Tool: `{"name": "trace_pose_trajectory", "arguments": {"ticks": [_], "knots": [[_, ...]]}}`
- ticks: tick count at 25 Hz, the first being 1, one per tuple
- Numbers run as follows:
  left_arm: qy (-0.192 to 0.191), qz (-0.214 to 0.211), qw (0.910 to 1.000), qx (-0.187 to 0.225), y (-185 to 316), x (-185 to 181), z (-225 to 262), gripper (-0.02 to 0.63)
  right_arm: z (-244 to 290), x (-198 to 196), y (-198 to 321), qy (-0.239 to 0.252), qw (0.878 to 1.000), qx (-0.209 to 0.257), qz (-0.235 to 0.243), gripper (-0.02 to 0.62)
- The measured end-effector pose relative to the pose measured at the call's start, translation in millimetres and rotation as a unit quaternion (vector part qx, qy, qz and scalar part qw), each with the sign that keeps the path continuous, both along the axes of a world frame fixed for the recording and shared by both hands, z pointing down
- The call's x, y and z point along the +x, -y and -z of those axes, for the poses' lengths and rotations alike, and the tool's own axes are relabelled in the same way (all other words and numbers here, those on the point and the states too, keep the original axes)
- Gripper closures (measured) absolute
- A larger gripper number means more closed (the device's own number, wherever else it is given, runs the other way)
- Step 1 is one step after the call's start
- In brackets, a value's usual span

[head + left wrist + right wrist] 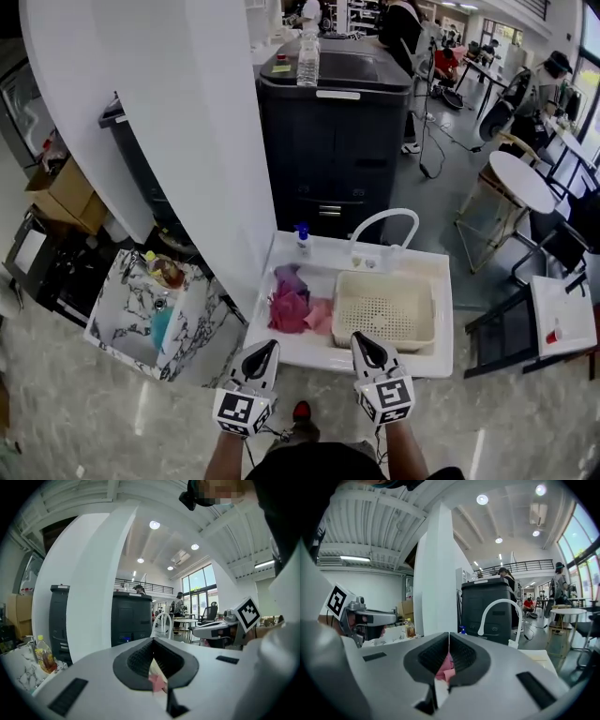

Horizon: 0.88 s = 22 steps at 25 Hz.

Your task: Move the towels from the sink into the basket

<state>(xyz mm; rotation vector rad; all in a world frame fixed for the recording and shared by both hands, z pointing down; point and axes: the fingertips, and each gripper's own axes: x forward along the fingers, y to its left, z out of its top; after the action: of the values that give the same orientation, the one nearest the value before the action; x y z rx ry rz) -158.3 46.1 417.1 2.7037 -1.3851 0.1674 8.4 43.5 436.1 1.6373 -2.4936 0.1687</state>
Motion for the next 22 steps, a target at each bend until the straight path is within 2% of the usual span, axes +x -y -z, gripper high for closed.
{"name": "trace_pose_trajectory", "arguments": {"ticks": [11,22], "knots": [[0.003,-0.058,0.9979,-0.027,57.6,-5.8,-33.0,0.603,-57.3,-21.5,43.3,-0.022,0.997,-0.068,-0.032,0.566],[-0.002,-0.03,0.995,-0.095,85.7,-7.0,-91.5,0.603,-132.8,-20.4,81.2,-0.036,0.99,-0.136,-0.016,0.565]]}}
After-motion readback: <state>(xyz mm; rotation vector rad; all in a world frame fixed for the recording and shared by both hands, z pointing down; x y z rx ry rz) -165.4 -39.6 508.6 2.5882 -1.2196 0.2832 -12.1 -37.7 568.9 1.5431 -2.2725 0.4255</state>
